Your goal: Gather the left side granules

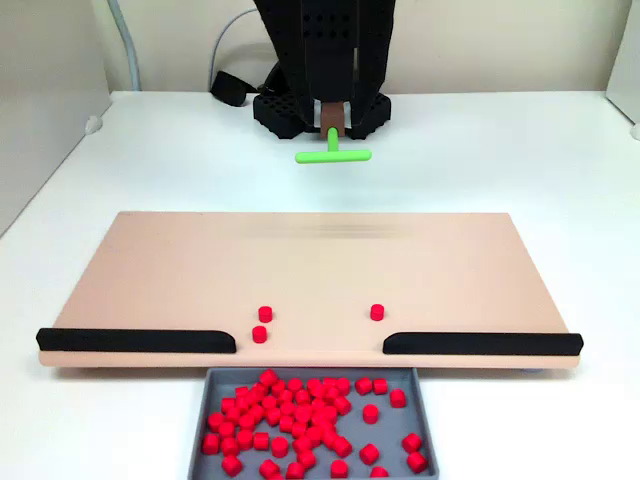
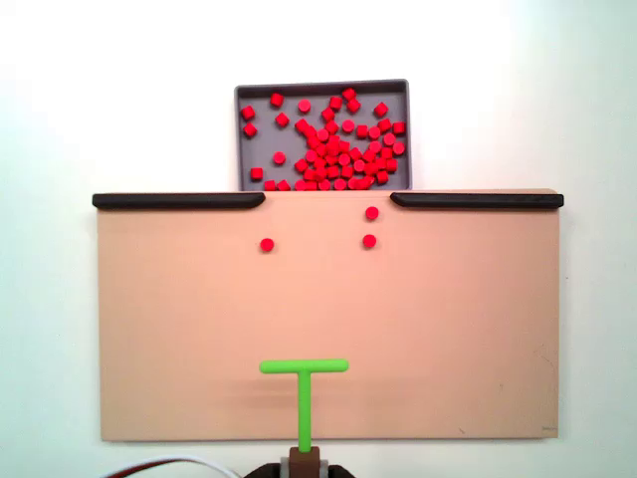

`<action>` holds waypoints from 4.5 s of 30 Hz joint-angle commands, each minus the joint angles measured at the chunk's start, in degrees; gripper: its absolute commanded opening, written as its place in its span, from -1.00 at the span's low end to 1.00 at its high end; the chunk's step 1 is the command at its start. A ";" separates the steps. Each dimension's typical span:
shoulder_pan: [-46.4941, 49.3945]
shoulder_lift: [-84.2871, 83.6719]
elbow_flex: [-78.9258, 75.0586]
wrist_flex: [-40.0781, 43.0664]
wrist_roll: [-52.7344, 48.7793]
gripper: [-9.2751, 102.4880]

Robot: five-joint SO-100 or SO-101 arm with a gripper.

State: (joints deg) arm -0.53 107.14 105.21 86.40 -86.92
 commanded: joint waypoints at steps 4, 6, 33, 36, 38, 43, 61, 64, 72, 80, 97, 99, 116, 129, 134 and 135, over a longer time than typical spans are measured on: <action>1.85 -0.09 -0.26 0.26 -7.03 -0.84; 1.93 -0.09 -0.26 0.26 -7.12 -0.84; 2.11 0.00 -0.35 0.09 -7.12 -0.84; 2.11 0.00 -0.35 0.09 -7.03 -0.84; 2.11 -0.09 -0.35 0.09 -6.94 -0.84; 1.93 -0.09 -0.35 0.18 -6.68 -0.84; 1.85 0.26 -0.35 -0.44 -2.81 -0.84; 2.11 0.35 -0.35 -0.35 -2.11 -0.84; 2.29 -0.26 -0.35 0.09 2.37 -0.84; 1.14 0.26 -0.44 0.00 5.45 -0.84; -9.32 -1.67 -1.23 -0.53 34.37 -0.84; -10.90 -2.02 -1.23 -0.53 39.20 -0.84; -18.37 -18.46 -17.31 -0.53 72.51 -0.84; -16.88 -29.18 -28.21 -0.53 77.17 -0.84; -16.61 -31.29 -32.08 -0.53 79.80 -0.84; -16.61 -31.46 -32.17 -0.53 80.07 -0.84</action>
State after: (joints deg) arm -17.93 75.32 75.67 86.13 -7.65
